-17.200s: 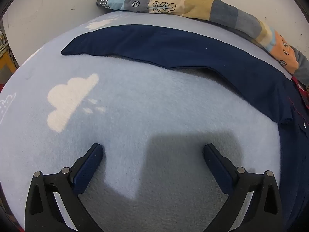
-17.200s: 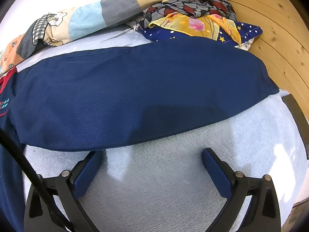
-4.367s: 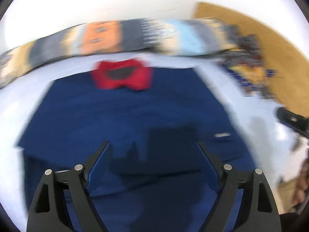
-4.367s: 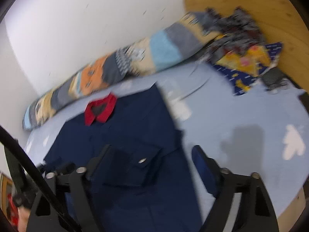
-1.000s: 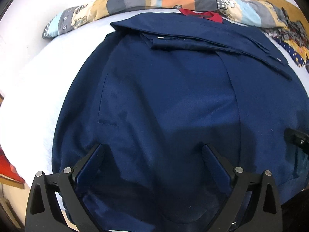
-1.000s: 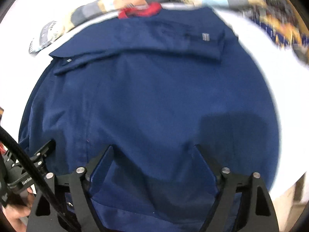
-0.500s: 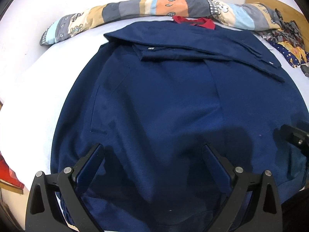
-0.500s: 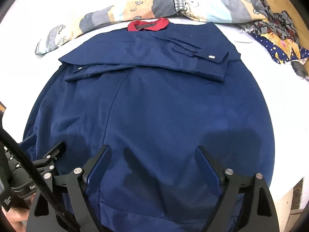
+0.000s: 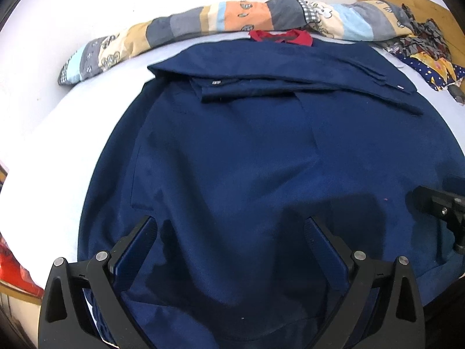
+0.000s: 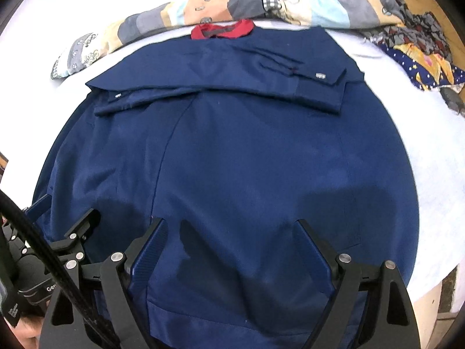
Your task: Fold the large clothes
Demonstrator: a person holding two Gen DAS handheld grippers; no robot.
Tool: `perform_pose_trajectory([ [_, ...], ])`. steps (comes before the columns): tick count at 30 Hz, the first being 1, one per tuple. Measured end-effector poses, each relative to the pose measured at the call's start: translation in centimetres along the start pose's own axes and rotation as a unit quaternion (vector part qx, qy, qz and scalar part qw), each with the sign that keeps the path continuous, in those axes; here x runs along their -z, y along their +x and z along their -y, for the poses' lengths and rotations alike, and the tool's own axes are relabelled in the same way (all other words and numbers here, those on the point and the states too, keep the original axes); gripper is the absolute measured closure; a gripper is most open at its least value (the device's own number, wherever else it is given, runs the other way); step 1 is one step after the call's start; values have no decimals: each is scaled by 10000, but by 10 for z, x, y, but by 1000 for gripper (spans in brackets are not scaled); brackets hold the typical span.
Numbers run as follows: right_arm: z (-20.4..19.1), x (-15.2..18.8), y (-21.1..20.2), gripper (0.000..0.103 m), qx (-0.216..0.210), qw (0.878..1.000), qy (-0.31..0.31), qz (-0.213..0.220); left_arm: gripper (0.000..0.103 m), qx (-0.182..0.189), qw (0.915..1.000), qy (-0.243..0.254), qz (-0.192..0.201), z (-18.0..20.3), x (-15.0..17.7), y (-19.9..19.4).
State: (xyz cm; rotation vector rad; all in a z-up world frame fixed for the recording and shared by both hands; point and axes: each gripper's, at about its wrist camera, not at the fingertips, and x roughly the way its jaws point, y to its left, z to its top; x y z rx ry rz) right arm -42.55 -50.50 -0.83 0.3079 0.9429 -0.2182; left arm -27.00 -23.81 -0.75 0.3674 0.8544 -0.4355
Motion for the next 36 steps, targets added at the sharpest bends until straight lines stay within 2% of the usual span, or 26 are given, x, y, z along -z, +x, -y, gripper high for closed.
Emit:
perform_pose_trajectory([
  [7,0,2,7,12,-12,9999,-3,-143,2,-78,9998,139,101,3,-1,-2],
  [12,14,-2,2,12,29,9998,205,-50,2,-136,9996,164,162,1,-1,-4],
  [16,20,1,12,12,-28,9989,362,-296,2,-128,9997,157,149,2,-1,-4],
  [21,29,-3,-4,12,-68,9989,454,-44,2,-176,9995,182,191,0,0,-6],
  [24,50,-4,-16,12,31,9977,679,81,2,-191,9997,101,151,-8,1,-7],
  [27,73,-1,-29,12,-21,9952,967,159,2,-125,9999,-42,83,-24,2,-10],
  [30,101,8,-48,12,-8,9917,1251,294,2,43,9993,-380,-54,-56,1,-17],
  [32,124,20,-60,12,-17,9886,1472,323,2,7,9984,-539,-145,-75,2,-20],
  [36,163,52,-59,12,-318,9800,1966,-63,2,101,9954,-841,-443,-115,7,-23],
])
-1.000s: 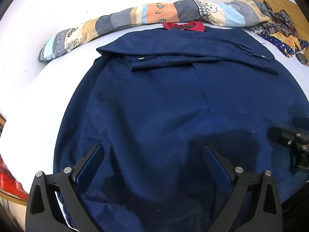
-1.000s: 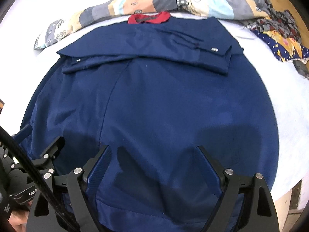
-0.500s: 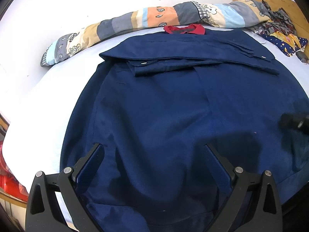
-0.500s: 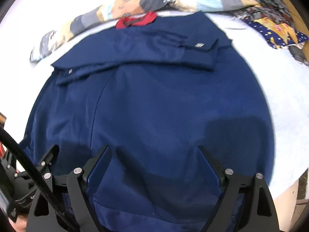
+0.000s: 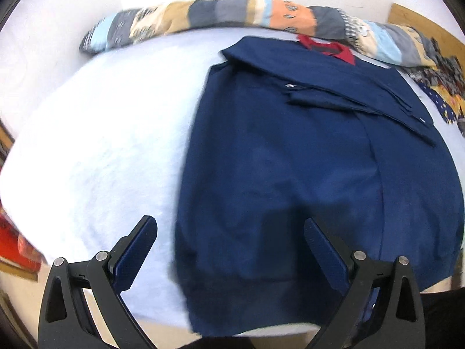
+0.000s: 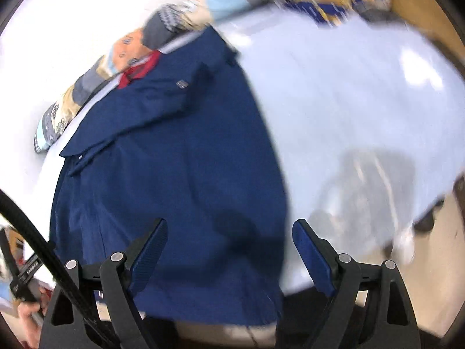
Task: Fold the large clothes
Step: 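Grasp the jacket hem side with the right gripper and fold it over lengthwise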
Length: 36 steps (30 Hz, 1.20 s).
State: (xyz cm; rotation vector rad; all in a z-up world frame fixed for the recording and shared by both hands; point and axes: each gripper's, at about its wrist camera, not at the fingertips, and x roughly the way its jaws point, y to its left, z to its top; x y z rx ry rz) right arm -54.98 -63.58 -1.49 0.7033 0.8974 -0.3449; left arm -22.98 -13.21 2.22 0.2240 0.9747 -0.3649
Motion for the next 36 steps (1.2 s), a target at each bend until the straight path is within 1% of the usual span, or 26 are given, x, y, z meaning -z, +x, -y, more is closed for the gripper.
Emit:
perform_pose_trajectory([
  [3,32,20,6,12,-241,9971,607,-381,2,155,9994,-313,-47,-23,-1,-5],
  [4,36,23,9,12,-316,9959,719,-456,2,224,9989,-413,-43,-28,-1,-6],
  [5,41,29,12,12,-489,9930,907,-570,2,320,9981,-527,-27,-35,-2,-8],
  [7,42,35,20,12,-817,9877,1101,-746,2,352,9972,-653,-7,-41,-2,-10],
  [8,39,36,24,12,-919,9864,1083,-831,2,334,9970,-697,-5,-44,-2,-10],
  [10,31,38,30,12,-948,9863,990,-923,2,341,9965,-764,11,-47,-2,-12],
  [13,23,39,30,13,-784,9898,803,-878,2,384,9961,-796,55,-51,-1,-15],
  [14,23,38,30,15,-746,9904,775,-867,2,391,9961,-793,58,-51,0,-16],
  [15,20,39,28,24,-626,9919,700,-855,2,397,9961,-785,59,-51,0,-16],
  [16,17,40,27,42,-565,9930,593,-855,2,395,9961,-787,68,-52,1,-17],
  [18,18,42,26,66,-787,9910,610,-893,2,406,9959,-806,84,-53,1,-18],
  [19,21,42,20,66,-1118,9877,678,-853,2,416,9956,-832,102,-54,1,-19],
  [21,19,41,15,66,-1374,9853,667,-763,2,426,9951,-884,122,-56,1,-21],
  [22,21,41,17,65,-1432,9839,726,-791,2,438,9949,-905,119,-56,0,-20],
  [24,24,42,25,64,-1233,9851,764,-922,2,499,9944,-922,103,-55,0,-20],
  [26,21,43,32,63,-1264,9836,758,-1035,2,538,9946,-885,96,-52,0,-20],
  [27,16,43,32,57,-1245,9848,638,-1025,2,518,9951,-839,118,-49,0,-21],
  [28,7,42,32,51,-1119,9879,387,-1005,2,508,9954,-806,135,-48,0,-21],
  [29,4,44,35,51,-1021,9892,292,-1014,2,506,9956,-781,140,-47,0,-21],
  [30,1,45,37,63,-921,9902,237,-1020,2,495,9958,-760,139,-47,0,-21],
  [31,-2,46,36,70,-880,9910,93,-1002,2,479,9959,-759,135,-47,0,-21],
  [32,-4,45,32,77,-992,9905,28,-948,2,472,9959,-766,130,-49,-1,-21],
  [33,-4,45,25,83,-1197,9888,24,-888,2,467,9957,-796,125,-52,-1,-21],
  [34,-7,42,14,86,-1592,9844,47,-751,2,478,9953,-838,118,-54,-1,-21],
  [36,-14,35,-1,87,-2022,9780,51,-519,2,576,9939,-941,42,-62,0,-21],
])
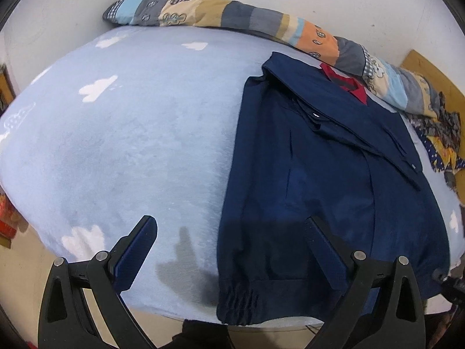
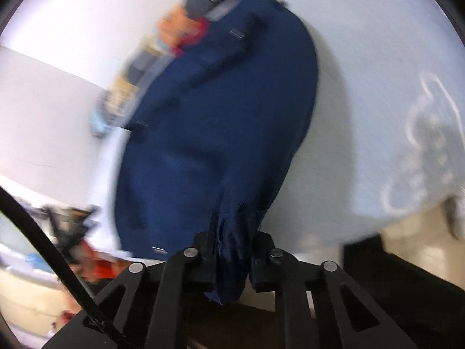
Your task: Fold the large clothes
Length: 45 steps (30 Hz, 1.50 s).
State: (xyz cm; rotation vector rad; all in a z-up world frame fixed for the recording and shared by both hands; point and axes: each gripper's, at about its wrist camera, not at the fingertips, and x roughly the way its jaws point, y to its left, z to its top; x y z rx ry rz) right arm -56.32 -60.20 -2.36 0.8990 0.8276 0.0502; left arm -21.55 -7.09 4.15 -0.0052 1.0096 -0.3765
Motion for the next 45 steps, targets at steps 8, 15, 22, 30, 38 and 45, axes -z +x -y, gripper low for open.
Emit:
perform_pose_trajectory([
  [8,-55,-51,-40,88,-1293,9856,-472,984,2,580,9956,-214,-698,-15,5,17],
  [15,-65,-112,-50,88,-1104,9818,-563,1437,8,942,9903,-525,-876,-21,8,24],
  [22,-54,-156,-46,88,-959,9799,-412,1703,43,1436,9832,-574,-975,-17,7,23],
  [30,-54,-178,-51,88,-905,9778,-427,1842,19,2618,9416,-1584,-1407,-31,20,29],
  [38,-53,-182,-50,88,-1007,9772,-362,1835,19,3051,9226,-1873,-1434,-7,56,33],
  [45,-50,-182,-52,88,-1067,9762,-315,1864,19,3091,9152,-2194,-1369,10,72,51],
])
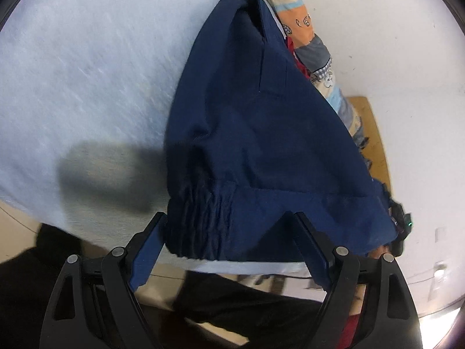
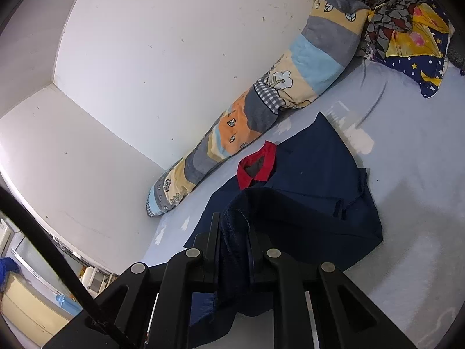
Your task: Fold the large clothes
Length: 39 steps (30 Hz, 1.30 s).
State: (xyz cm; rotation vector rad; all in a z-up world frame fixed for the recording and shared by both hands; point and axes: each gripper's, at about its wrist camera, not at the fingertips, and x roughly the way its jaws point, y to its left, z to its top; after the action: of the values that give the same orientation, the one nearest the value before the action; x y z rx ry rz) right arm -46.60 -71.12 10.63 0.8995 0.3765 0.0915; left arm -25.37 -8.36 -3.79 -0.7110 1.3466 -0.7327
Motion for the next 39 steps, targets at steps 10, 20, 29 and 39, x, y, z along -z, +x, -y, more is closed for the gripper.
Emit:
perform_pose_trajectory([
  [10,6,0,-12,88,-79,9999,83,44,80,267,9974,604,287,29,-1,-2],
  [20,2,8,-19,88,82,9999,-114,29,85,-58,9772,1495,1506,71,-4,-61],
  [29,-8,15,-20,88,149,9993,-341,-23,85,-141,9495,1943,2461,104,-36,-118],
  [39,3,-6,-14,88,162,9998,-32,88,85,-123,9414,2086,2648,150,-89,-113],
])
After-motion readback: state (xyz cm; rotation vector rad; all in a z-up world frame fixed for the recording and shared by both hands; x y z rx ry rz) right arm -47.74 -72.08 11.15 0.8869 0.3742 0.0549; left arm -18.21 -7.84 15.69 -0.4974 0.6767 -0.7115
